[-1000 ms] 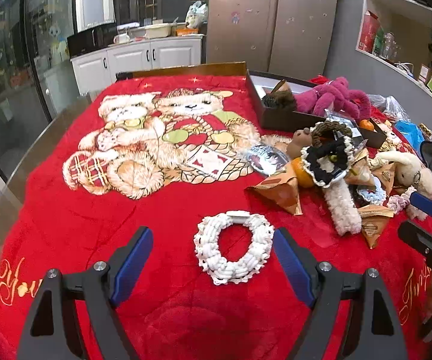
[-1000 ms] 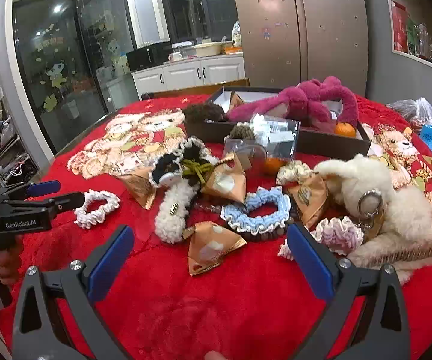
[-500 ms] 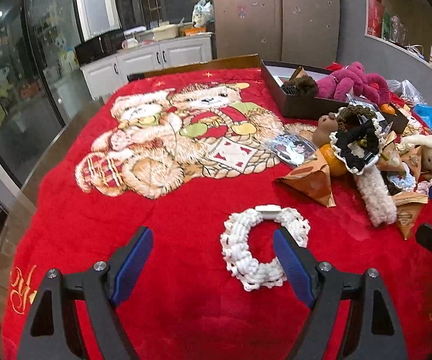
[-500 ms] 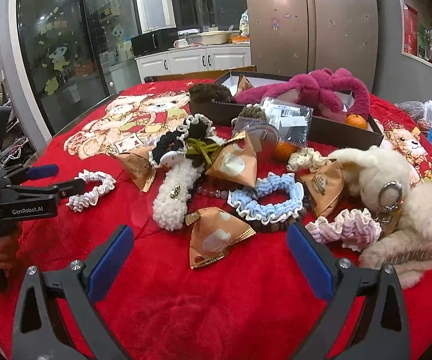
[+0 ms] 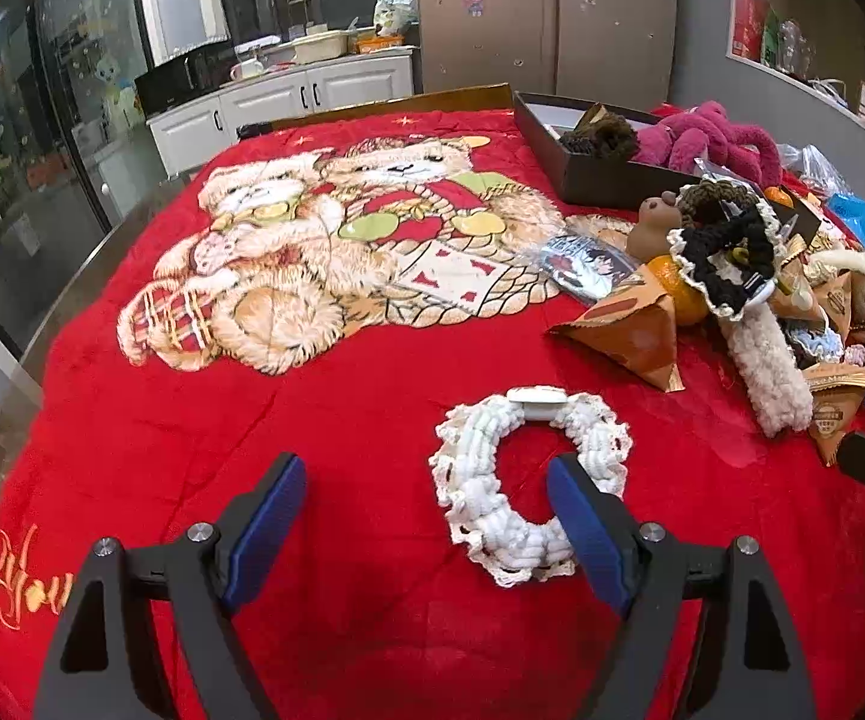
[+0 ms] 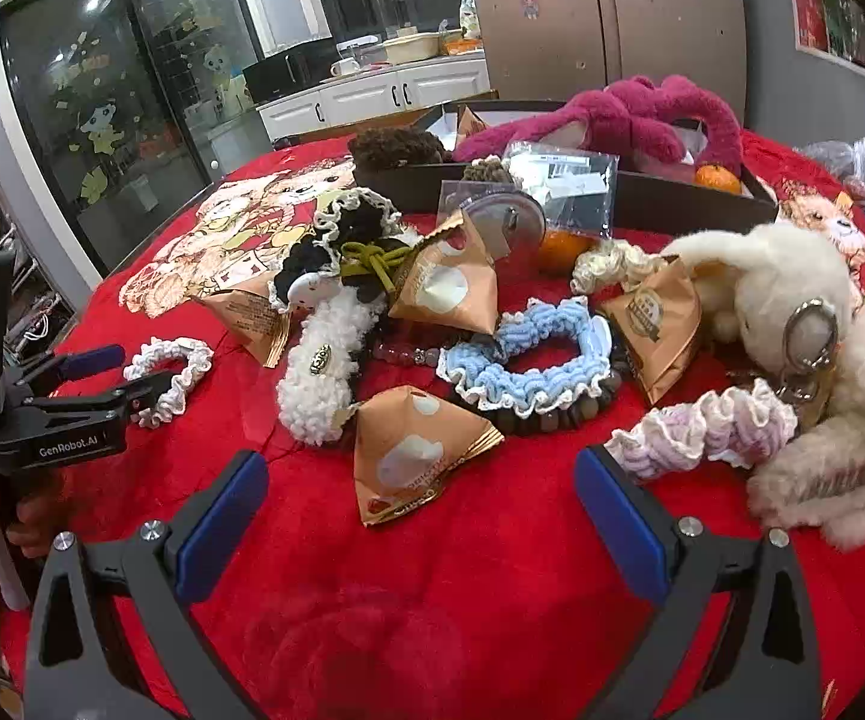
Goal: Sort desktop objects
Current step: 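Pull both tools back to the item pile, left toward the white crocheted ring, then grasp the white crocheted ring with left while right grasps a tan paper packet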
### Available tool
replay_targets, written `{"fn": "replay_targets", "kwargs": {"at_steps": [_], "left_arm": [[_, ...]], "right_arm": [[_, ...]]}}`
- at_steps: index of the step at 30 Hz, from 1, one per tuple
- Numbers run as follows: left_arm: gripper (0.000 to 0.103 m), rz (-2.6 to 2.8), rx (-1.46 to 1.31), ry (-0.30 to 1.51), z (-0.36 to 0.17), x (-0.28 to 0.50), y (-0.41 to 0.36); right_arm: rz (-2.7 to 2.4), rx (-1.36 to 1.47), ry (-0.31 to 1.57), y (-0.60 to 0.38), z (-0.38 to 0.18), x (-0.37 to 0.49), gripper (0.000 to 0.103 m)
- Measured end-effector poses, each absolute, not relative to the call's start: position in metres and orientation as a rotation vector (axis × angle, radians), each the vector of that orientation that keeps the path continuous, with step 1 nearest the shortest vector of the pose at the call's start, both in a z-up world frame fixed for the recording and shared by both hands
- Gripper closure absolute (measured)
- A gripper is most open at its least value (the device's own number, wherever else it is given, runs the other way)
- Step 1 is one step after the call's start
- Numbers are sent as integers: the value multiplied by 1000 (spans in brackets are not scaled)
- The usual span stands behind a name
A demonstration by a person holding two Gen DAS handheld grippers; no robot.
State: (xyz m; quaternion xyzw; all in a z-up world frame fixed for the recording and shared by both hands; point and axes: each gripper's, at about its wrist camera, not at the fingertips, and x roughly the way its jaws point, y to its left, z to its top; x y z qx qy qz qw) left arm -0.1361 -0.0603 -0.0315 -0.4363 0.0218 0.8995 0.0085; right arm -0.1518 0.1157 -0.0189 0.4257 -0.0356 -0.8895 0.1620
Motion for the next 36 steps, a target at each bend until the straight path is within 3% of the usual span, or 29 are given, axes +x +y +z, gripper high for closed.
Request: {"fn": "replay_targets", "kwargs": {"at_steps": [4,16,19,25,26,28,30,31,32,36], "left_arm": [[17,2781,-1373,-31,-34,-138,-69],[16,2791,-1378,-4,-35,-139,-65],[16,2790,-1376,-6,-35,-139,-65],[16,2787,-1370,-17,-34,-138,-66],[19,2784,-1367,-22,-34,-138,-66],[36,2775,-1340,-30,-32,-137,-66],[78,2776,-1304,-14,-29,-134,-63],[83,2760,-1296,-11,-29,-134,-61],[86,2750,-1291,-5,-28,-133,-59],[88,2745,-1282,-31,-28,-133,-61]], "right_arm": [[-2510,1248,-146,117,-24,-156,3],[-2519,1247,-164,109,-25,-163,5],[-2520,1254,-120,103,-25,-163,13],[-2545,1255,-81,99,-25,-160,42],[-2548,1254,-90,100,-25,-160,52],[-2545,1253,-106,103,-26,-160,54],[-2543,1244,-120,105,-25,-158,57],[-2541,1243,-121,105,-25,-157,58],[-2534,1235,-127,105,-25,-156,69],[-2544,1199,-121,106,-21,-151,74]]}}
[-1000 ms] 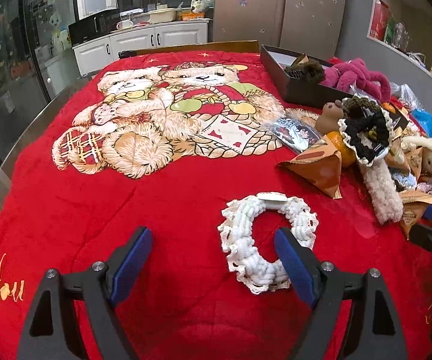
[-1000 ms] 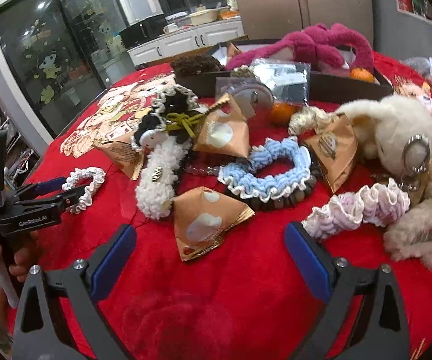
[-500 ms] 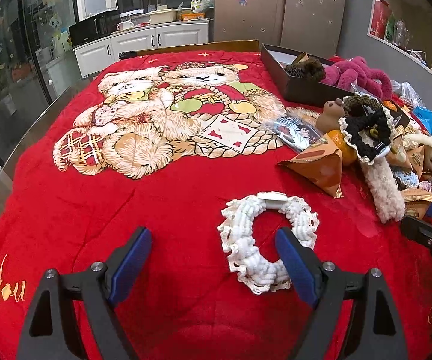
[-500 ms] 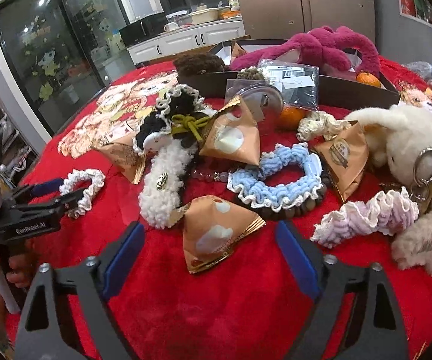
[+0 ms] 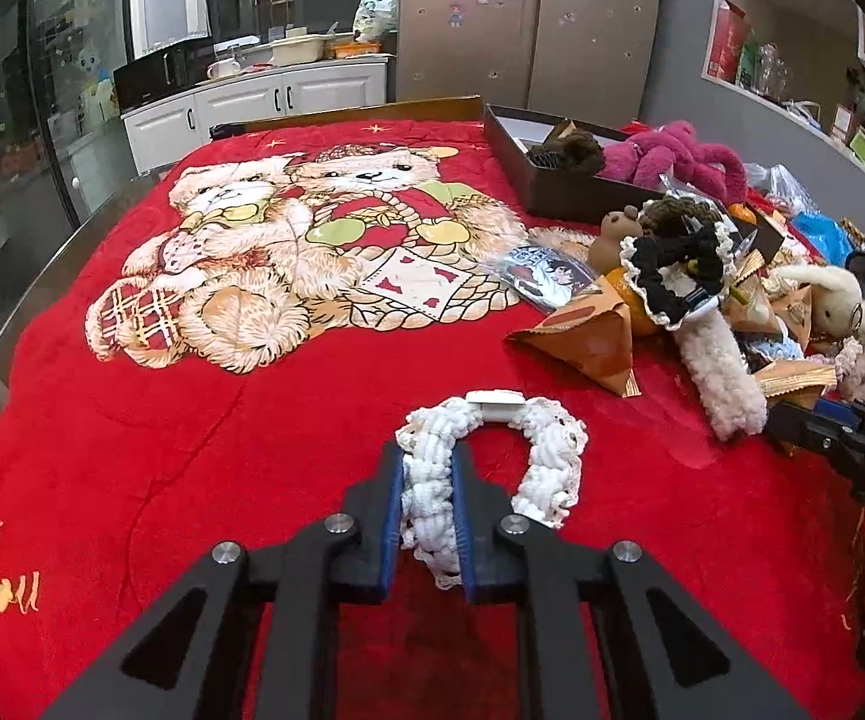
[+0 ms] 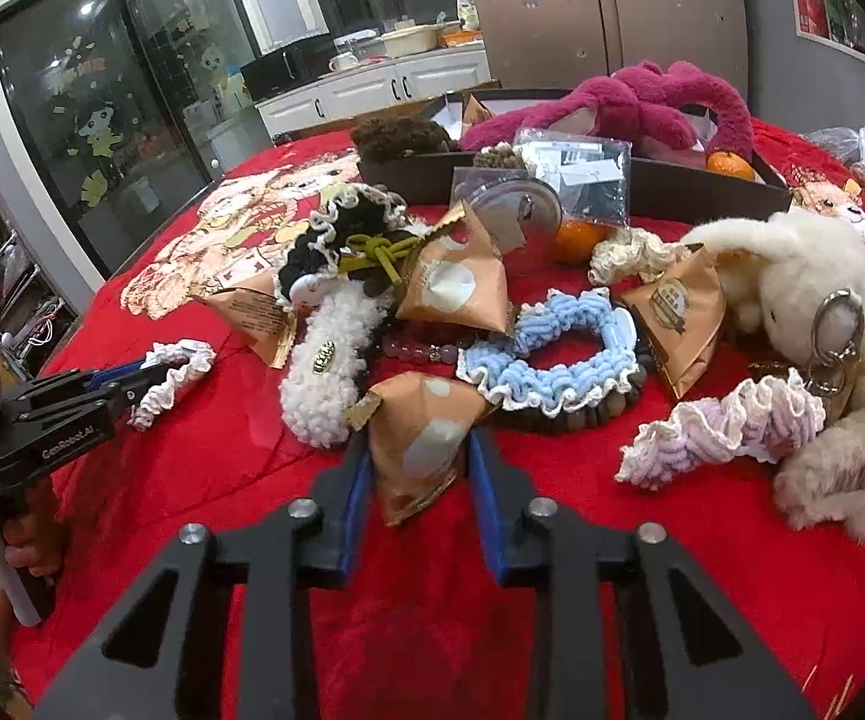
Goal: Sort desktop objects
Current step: 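Grasp the white crocheted ring with left while right grasps a tan paper packet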
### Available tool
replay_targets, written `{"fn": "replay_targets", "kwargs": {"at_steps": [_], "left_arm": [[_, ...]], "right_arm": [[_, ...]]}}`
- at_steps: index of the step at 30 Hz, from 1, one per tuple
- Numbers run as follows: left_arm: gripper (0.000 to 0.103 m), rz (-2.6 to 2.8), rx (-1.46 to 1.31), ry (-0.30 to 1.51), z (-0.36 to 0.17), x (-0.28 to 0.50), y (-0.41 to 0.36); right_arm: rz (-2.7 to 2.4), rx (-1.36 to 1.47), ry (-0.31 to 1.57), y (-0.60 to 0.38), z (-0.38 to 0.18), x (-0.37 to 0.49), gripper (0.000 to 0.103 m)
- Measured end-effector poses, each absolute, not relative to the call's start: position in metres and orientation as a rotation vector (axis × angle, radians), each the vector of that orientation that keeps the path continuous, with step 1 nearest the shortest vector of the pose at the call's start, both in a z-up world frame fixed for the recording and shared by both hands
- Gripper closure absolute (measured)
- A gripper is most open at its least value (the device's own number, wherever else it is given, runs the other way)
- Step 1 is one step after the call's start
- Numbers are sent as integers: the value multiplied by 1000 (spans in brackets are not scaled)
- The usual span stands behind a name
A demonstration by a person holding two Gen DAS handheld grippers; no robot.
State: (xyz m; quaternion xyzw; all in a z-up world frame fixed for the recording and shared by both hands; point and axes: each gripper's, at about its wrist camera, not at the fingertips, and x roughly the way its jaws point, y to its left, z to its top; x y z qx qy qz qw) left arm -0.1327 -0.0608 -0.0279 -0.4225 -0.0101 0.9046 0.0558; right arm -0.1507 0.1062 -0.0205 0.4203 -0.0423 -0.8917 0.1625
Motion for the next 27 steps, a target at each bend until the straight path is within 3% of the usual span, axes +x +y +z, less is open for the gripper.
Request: {"fn": "replay_targets", "kwargs": {"at_steps": [27], "left_arm": [[89,2750,-1213,-75,-16,-116,-58]], "right_arm": [[-2569,1038,-116,112,4,-129,75]]}}
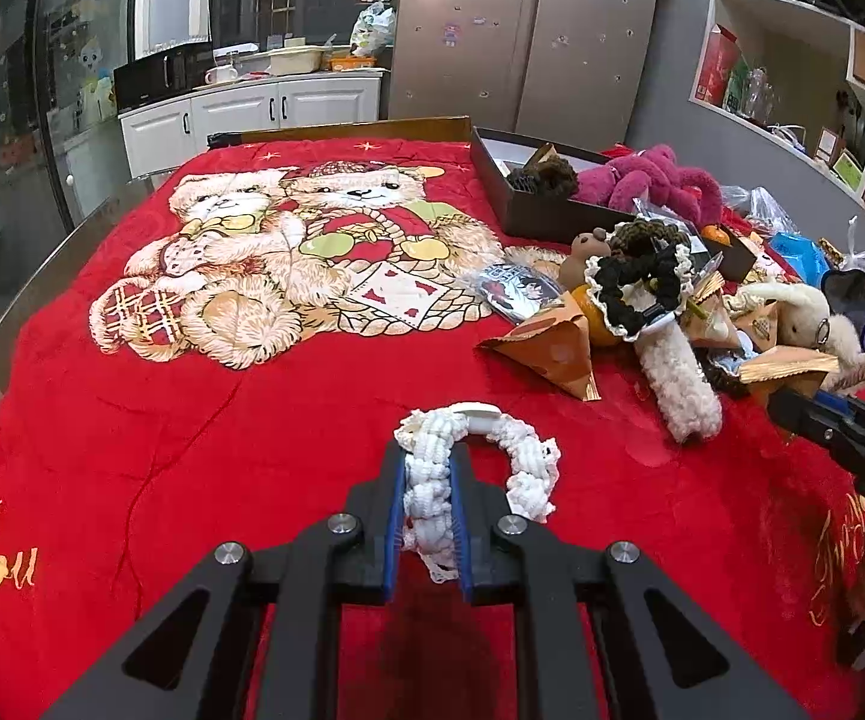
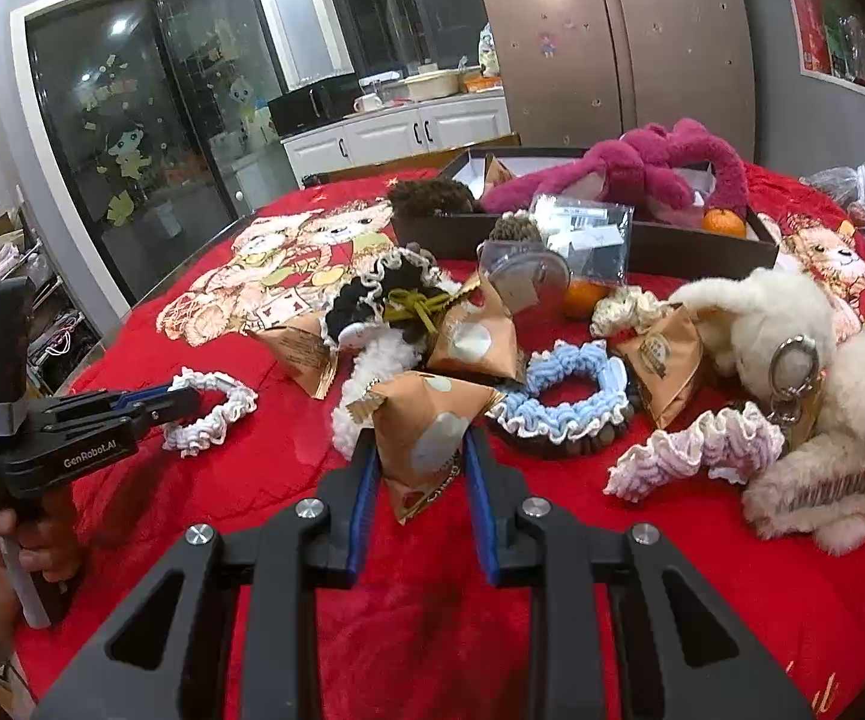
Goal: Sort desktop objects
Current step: 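Grasp the white crocheted ring with left while right grasps a tan paper packet, then carry the white ring with left and the tan packet with right over the black box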
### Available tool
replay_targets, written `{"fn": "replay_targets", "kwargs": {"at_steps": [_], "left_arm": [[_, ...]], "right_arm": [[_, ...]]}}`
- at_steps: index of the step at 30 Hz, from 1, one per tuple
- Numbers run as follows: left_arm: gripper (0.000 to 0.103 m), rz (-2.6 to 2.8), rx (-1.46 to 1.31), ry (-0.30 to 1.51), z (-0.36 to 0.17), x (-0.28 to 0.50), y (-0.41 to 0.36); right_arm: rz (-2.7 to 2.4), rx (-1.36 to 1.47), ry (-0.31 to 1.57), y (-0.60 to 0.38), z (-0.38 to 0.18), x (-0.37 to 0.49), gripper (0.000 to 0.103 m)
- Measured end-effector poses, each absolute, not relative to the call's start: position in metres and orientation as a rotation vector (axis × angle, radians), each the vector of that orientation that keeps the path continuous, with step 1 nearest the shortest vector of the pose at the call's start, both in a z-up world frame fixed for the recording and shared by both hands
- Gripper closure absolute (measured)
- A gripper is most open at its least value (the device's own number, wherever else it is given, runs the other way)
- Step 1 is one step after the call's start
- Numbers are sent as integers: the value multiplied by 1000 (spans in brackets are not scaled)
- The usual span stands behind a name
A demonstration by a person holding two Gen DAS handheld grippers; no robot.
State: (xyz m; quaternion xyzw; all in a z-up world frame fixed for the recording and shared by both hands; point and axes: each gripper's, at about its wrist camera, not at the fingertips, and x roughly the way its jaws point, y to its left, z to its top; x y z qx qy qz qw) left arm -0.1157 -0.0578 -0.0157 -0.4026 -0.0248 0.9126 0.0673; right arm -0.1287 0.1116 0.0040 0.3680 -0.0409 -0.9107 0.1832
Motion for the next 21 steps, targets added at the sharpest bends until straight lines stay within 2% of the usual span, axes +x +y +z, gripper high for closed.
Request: {"fn": "replay_targets", "kwargs": {"at_steps": [14,21], "left_arm": [[89,2799,-1054,-41,9,-98,-51],[89,2776,-988,-96,30,-94,-41]], "right_arm": [[-2602,939,-135,120,21,-119,74],[-2653,904,-170,132,35,-119,74]]}}
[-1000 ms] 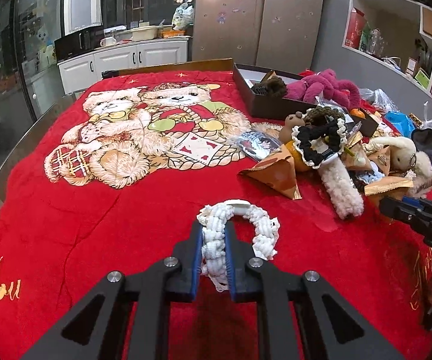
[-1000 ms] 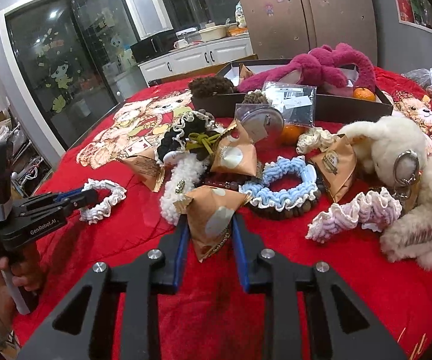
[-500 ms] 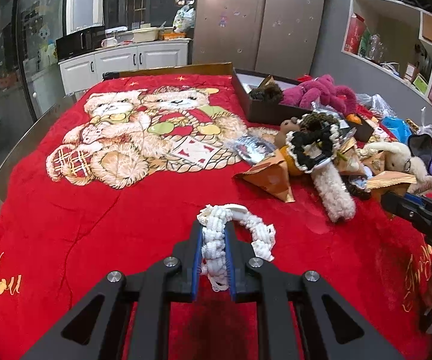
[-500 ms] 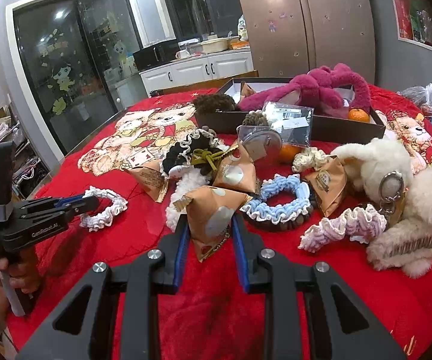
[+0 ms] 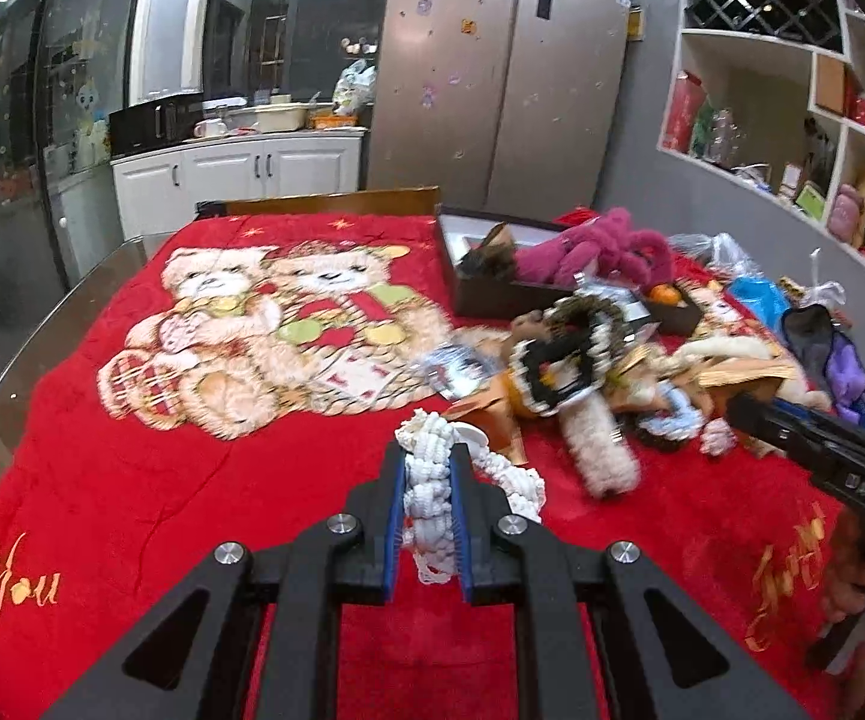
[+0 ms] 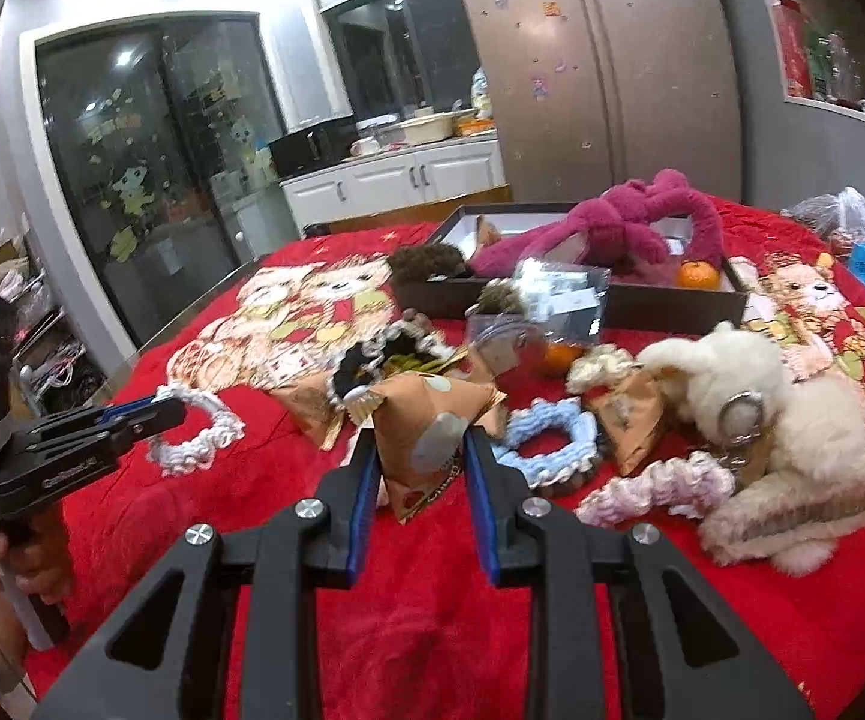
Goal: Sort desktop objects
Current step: 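Carry the white ring with left and the tan packet with right over the black box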
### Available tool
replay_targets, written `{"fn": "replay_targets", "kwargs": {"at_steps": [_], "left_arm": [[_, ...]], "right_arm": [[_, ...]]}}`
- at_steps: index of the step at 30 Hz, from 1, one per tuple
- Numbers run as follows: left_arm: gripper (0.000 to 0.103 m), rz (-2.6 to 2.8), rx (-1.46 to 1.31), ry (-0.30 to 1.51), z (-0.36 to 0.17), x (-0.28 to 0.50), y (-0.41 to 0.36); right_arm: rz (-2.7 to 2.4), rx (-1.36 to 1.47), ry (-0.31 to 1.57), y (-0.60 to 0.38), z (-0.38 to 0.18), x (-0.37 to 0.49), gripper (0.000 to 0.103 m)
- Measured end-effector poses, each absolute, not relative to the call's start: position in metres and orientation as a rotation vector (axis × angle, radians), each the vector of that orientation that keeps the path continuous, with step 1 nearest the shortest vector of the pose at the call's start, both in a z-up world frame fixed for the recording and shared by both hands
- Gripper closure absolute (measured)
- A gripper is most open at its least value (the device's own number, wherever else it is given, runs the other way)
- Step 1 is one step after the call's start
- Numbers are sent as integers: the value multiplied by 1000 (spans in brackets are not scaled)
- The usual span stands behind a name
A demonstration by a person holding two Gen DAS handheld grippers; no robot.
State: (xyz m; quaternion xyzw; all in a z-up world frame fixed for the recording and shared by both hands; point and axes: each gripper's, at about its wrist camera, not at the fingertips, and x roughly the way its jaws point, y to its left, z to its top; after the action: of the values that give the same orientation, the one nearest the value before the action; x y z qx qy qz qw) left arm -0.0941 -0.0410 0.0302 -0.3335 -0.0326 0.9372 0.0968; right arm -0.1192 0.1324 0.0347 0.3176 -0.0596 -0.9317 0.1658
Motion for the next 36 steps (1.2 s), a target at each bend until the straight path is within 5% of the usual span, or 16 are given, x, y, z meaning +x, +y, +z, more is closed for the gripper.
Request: {"fn": "replay_targets", "kwargs": {"at_steps": [36], "left_arm": [[89,2672,-859,96,101,-162,72]], "right_arm": [[-2759,851,-241,191,95,-174,74]]}}
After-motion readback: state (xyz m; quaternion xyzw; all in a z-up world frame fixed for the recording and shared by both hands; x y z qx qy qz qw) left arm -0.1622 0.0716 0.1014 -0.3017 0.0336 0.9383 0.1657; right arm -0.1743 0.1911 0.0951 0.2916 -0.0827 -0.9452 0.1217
